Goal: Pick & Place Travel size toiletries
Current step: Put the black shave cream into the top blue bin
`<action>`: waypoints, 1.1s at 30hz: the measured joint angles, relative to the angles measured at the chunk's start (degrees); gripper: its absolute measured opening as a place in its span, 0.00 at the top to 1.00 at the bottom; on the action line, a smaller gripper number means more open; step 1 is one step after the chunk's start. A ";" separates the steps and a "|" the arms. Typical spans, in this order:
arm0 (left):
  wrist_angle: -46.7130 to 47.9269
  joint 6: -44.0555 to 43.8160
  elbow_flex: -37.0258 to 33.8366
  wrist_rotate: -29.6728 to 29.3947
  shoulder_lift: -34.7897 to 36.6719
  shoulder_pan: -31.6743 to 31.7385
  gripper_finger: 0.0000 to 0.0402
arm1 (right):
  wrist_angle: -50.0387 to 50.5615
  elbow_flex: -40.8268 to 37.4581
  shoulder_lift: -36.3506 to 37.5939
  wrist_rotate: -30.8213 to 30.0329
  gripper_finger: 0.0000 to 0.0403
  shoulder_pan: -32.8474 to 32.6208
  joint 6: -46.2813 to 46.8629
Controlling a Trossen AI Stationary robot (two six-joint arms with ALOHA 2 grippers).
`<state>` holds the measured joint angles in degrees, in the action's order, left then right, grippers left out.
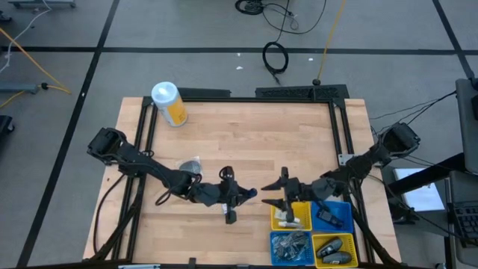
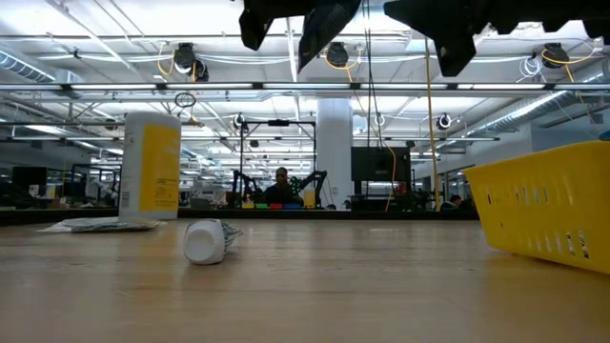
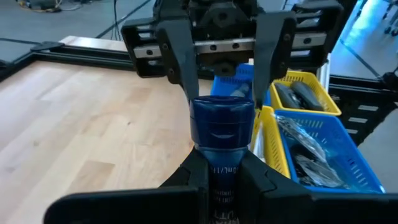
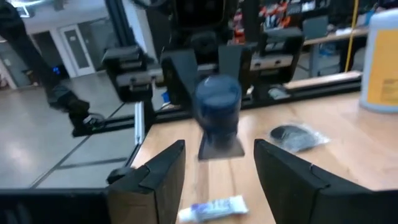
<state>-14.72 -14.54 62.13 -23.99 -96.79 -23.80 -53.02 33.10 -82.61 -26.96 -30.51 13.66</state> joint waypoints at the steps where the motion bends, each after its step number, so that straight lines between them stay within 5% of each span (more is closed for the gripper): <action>1: 0.02 0.41 0.00 0.00 0.00 0.12 0.92 | -0.51 0.00 0.00 0.02 0.53 0.52 -0.59; 9: -0.10 2.89 0.00 0.11 -0.02 0.51 0.92 | -2.53 0.00 0.00 0.65 0.48 3.80 -3.93; 14: -0.11 3.51 0.00 0.09 -0.02 1.55 0.92 | -5.34 0.02 -0.23 7.71 0.45 5.15 -3.97; 33: -4.72 5.64 0.04 1.64 -0.09 3.92 0.92 | -6.99 3.06 -4.32 7.67 0.46 7.20 -7.92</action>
<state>-19.44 -8.90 62.17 -22.35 -96.88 -19.88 -60.01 36.16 -86.93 -19.29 -23.31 5.74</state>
